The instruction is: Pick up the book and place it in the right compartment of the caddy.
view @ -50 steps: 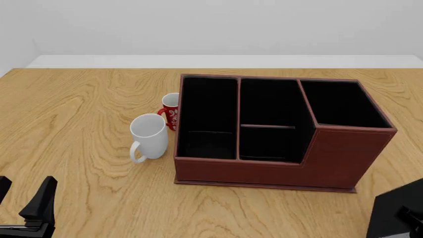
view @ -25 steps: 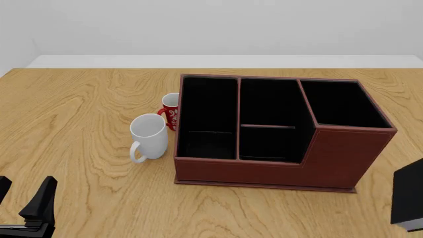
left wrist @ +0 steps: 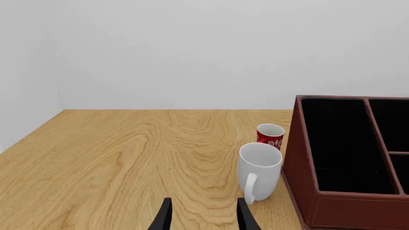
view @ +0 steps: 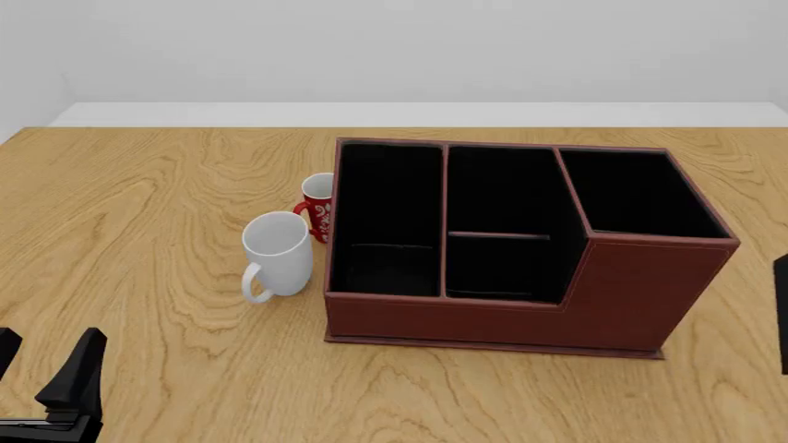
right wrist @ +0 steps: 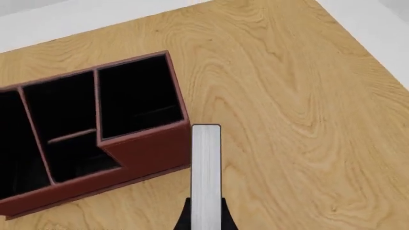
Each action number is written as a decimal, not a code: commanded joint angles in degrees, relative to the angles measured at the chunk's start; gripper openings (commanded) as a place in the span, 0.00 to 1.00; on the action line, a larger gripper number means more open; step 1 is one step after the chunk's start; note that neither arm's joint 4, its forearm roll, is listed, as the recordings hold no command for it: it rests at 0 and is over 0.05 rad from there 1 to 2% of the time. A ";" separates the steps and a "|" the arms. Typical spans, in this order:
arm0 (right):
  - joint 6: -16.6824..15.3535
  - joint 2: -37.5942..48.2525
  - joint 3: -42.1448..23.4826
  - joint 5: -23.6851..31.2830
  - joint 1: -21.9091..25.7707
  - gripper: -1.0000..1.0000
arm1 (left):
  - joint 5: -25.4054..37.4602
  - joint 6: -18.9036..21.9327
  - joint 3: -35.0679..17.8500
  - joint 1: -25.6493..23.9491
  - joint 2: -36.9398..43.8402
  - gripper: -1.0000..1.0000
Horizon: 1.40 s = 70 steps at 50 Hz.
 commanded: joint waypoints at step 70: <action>-8.31 39.64 -43.75 6.80 25.21 0.00 | 0.00 0.00 0.00 0.00 0.00 1.00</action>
